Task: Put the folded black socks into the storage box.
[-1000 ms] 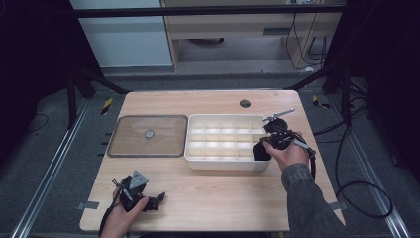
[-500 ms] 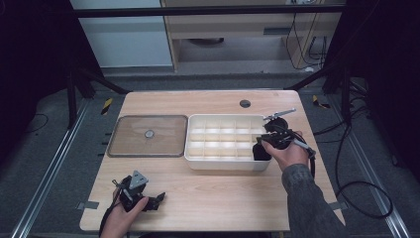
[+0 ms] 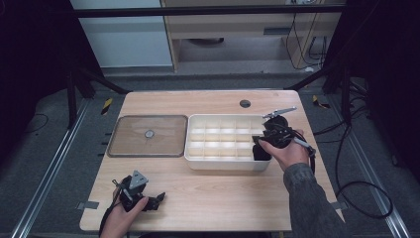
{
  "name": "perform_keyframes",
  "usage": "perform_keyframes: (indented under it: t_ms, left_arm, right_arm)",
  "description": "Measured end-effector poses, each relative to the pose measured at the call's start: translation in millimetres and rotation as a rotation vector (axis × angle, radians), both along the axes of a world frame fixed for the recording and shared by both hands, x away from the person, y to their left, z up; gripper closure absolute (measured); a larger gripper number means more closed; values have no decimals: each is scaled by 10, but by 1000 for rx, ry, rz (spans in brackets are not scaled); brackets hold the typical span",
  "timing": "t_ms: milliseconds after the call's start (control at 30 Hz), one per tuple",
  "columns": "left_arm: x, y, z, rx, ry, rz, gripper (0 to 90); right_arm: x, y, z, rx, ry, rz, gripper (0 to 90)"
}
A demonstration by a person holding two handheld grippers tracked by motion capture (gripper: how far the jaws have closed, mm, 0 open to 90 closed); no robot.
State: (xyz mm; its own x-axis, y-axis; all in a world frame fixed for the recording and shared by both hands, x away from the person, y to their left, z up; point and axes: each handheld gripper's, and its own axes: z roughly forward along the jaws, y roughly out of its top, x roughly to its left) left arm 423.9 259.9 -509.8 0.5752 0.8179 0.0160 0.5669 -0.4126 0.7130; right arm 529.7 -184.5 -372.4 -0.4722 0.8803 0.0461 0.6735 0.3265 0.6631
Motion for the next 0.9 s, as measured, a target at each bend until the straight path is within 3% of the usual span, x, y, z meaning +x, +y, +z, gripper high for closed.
perform_keyframes:
  t_ms: [267,467,733,900]
  left_arm:
    - [0,0,0,0,0,0,0]
    - [0,1,1,2,0,-1,0]
    - [0,3,2,5,1,-3,0]
    - [0,4,3,6,2,-4,0]
  right_arm:
    - [-13,24,64,-4,-5,8,427]
    - [-20,50,103,1,-15,0,296]
    - [-35,29,175,29,-43,-10,133]
    - [-61,-22,214,37,-92,0,68]
